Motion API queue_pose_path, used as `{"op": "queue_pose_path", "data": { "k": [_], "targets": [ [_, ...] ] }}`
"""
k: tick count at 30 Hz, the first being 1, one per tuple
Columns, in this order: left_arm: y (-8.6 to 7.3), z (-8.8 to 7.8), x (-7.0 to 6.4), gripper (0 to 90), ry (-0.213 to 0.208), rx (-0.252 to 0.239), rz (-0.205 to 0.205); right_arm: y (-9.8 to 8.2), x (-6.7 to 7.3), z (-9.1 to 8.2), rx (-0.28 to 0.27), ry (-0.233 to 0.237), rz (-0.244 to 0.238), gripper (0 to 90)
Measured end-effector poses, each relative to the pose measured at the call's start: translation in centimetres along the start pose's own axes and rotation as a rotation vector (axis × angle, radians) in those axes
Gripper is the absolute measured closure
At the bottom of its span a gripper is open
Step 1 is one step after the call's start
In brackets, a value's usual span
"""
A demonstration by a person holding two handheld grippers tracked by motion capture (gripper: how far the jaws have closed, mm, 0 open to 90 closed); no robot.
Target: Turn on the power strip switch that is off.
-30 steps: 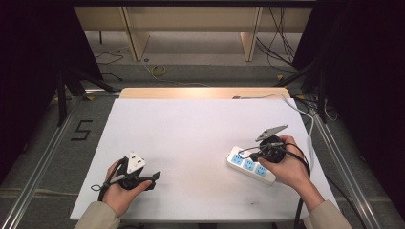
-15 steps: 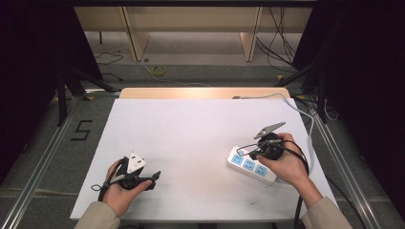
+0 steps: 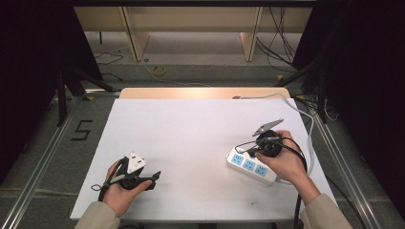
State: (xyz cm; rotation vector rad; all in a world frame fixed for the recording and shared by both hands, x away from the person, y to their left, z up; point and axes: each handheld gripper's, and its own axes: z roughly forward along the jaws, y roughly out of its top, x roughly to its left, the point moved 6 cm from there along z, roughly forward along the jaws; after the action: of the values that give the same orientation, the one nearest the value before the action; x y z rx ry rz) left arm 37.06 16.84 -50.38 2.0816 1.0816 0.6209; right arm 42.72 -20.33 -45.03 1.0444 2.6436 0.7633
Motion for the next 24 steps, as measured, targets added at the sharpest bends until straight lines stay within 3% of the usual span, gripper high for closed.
{"op": "queue_pose_path", "data": {
  "k": [24],
  "targets": [
    [0.0,0.0,0.0,24.6,-0.001,-0.001,0.0,1.3,-0.4,0.5,0.017,-0.014,-0.009,90.0]
  ]
}}
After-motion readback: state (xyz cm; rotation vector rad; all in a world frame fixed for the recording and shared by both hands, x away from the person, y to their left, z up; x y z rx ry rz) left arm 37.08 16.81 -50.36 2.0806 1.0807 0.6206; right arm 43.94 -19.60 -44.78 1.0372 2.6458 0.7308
